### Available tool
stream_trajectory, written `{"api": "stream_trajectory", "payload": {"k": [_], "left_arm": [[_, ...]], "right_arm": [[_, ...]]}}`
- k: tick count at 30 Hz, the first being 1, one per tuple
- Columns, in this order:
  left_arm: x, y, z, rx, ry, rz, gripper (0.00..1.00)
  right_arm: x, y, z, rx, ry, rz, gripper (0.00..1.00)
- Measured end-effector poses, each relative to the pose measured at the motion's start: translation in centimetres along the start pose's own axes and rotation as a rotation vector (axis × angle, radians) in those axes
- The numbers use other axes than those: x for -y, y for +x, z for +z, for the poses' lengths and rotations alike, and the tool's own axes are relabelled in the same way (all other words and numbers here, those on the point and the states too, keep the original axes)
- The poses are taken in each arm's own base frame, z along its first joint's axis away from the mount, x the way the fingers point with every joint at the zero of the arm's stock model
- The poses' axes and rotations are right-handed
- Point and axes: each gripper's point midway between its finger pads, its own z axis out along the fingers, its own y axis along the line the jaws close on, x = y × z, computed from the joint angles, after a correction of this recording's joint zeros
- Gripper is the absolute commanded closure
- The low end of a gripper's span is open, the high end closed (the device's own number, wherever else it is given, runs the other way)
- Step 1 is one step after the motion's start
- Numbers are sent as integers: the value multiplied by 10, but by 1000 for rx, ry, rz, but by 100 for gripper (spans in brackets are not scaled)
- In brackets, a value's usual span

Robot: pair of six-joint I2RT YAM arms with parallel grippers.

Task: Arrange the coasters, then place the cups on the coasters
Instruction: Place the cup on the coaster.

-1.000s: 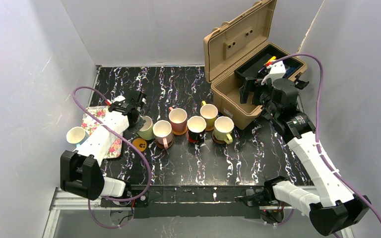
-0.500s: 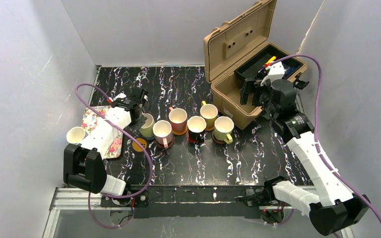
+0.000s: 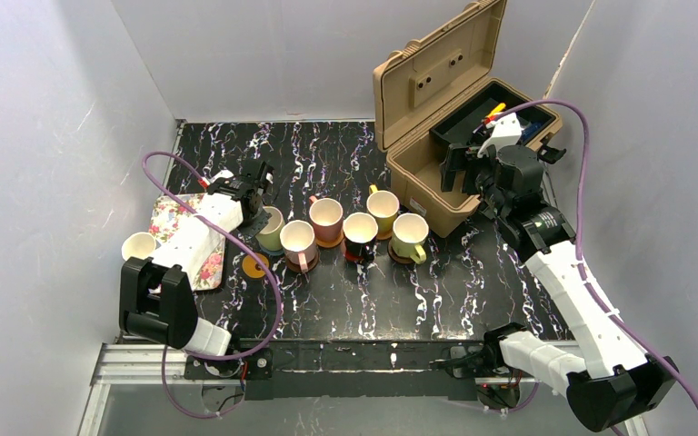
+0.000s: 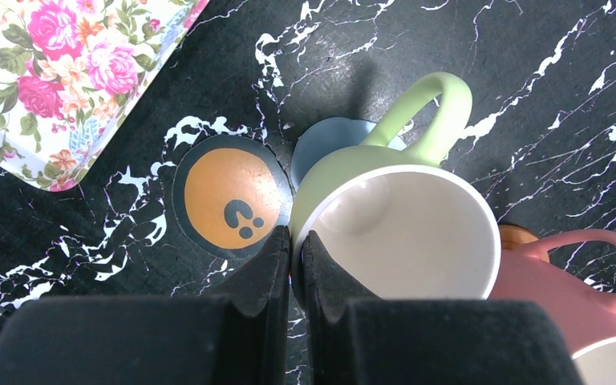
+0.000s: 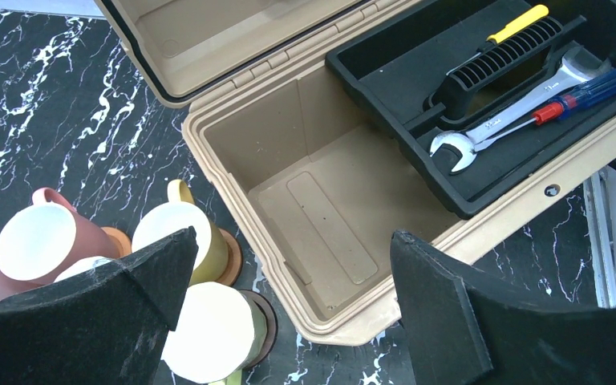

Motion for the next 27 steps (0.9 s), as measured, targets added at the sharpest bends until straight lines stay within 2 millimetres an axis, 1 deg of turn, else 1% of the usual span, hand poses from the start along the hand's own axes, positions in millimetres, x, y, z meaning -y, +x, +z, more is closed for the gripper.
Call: {"api": "stream_trajectory", "payload": {"k": [11, 16, 27], "left_arm": [[-1, -2, 3, 12, -13, 2, 100], [0, 0, 8, 5, -27, 9, 100], [4, -2, 10, 14, -14, 2, 100]], "right_arm": [[0, 0, 0, 0, 0, 0, 1], [0, 0, 0, -1, 0, 0, 1], [0, 1, 0, -1, 1, 0, 1]]}}
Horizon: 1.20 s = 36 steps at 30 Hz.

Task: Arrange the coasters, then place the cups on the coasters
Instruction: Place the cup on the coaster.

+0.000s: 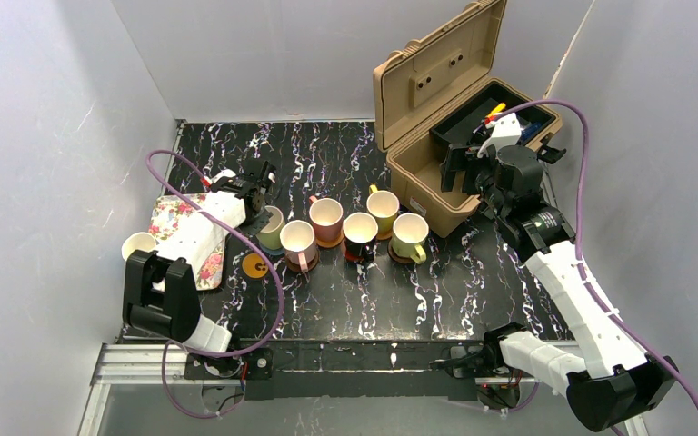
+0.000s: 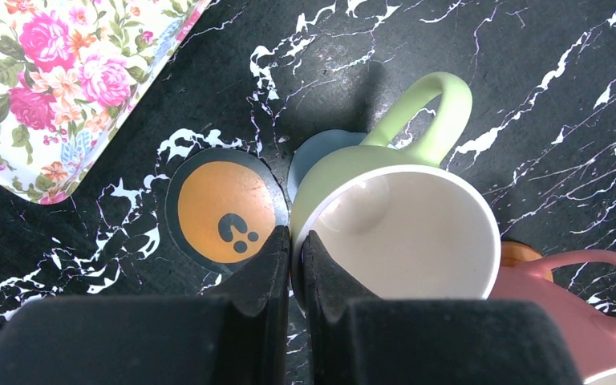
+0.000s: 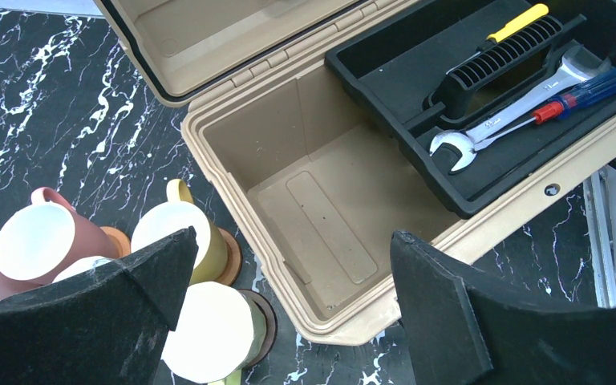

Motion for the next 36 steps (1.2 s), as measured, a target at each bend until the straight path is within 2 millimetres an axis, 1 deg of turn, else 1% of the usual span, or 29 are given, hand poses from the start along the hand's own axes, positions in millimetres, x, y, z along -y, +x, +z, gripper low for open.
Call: {"api": "stream_trajectory", "payload": {"k": [7, 18, 20, 24, 30, 34, 36], "left_arm": [[0, 0, 1, 0, -3, 2, 100], [3, -1, 2, 7, 5, -3, 83], [4, -2, 2, 10, 9, -5, 82], [6, -3, 2, 15, 15, -8, 75], [5, -5, 0, 20, 21, -2, 60], [5, -10, -8, 36, 45, -1, 52], [4, -14, -15, 48, 60, 2, 46]], "right_arm": [[1, 0, 0, 0, 3, 0, 1], [1, 0, 0, -1, 4, -1, 1], [1, 0, 0, -1, 4, -1, 1], [1, 0, 0, 0, 7, -1, 1], [2, 0, 0, 0, 12, -1, 1], [3, 0, 0, 0, 15, -1, 1], [3, 0, 0, 1, 15, -1, 1]]}}
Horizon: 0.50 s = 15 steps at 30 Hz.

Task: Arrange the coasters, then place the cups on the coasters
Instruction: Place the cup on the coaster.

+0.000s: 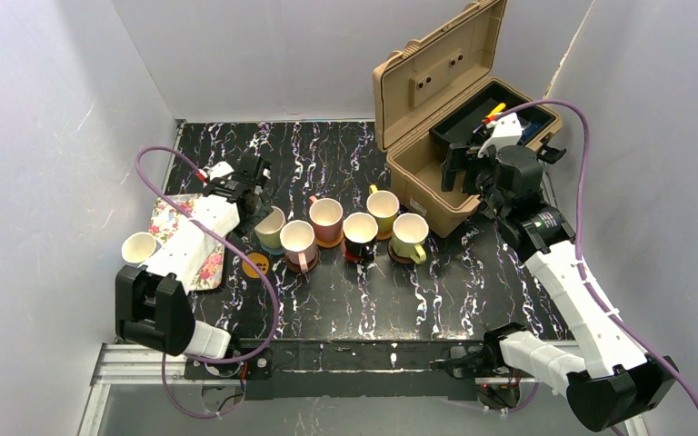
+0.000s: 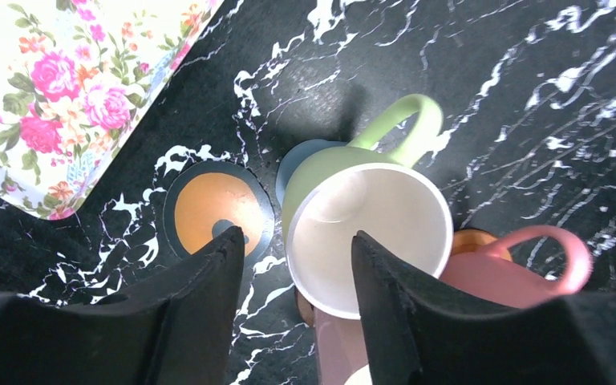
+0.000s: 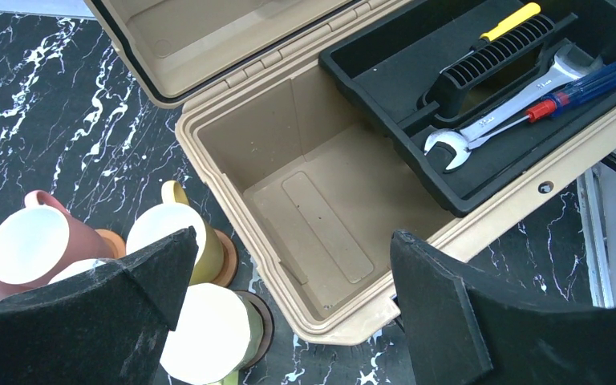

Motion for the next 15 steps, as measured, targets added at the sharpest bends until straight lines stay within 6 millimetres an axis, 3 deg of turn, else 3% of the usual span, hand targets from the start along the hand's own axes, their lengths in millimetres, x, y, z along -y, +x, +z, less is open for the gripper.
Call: {"api": "stream_trajectory", "payload": {"k": [10, 12, 15], "left_arm": [[1, -60, -58, 173, 127, 138, 13], [-8, -75, -62, 200, 132, 160, 11], [-41, -105, -53, 217, 79, 144, 10]], "right_arm": [[0, 0, 0, 0, 0, 0, 1], [0, 0, 0, 0, 0, 0, 1], [0, 0, 0, 0, -1, 0, 1]]}}
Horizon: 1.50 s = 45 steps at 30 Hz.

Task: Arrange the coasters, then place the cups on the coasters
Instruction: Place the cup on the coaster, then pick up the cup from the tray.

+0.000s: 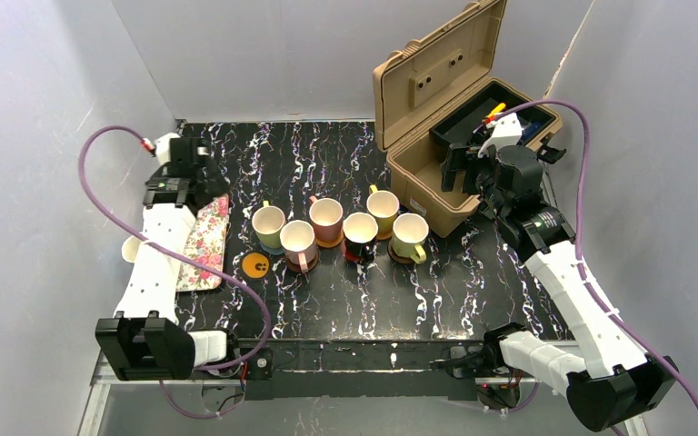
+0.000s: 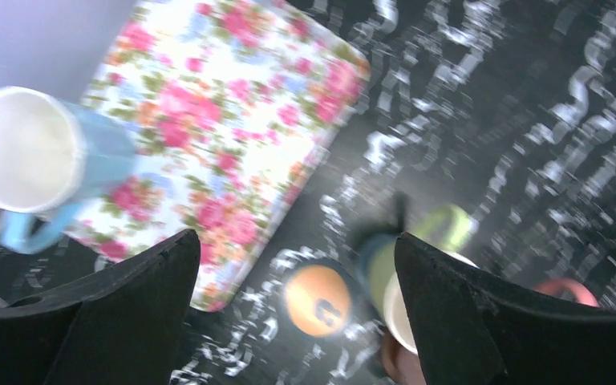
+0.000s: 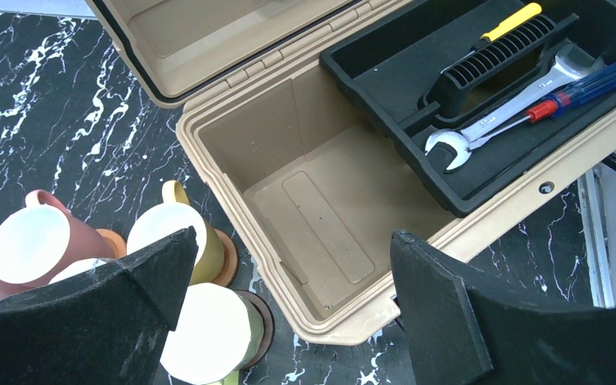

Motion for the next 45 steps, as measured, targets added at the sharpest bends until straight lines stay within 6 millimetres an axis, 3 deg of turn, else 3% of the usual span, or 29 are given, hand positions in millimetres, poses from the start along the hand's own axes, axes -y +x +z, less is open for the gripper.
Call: {"api": "stream_trajectory", "payload": {"k": [6, 13, 18, 24, 31, 38, 45], "left_arm": [[-73, -23, 31, 5, -170, -18, 11], [-127, -12, 63, -59, -255, -106, 18], [-155, 8, 84, -116, -278, -208, 25], [-153, 35, 102, -185, -237, -257, 39], [-153, 36, 107, -188, -233, -246, 61], [-159, 41, 113, -206, -266, -230, 65], [-164, 41, 113, -204, -293, -219, 90]], "right_arm": [[-2, 0, 0, -1, -11, 0, 1], [-5, 1, 1, -10, -28, 0, 1], [-8, 7, 6, -37, -40, -3, 1], [-9, 13, 9, -65, -45, -6, 1], [-10, 11, 9, -63, -46, -5, 1], [-10, 11, 9, -63, -45, -4, 1], [-10, 11, 9, -63, -45, -3, 1]]}}
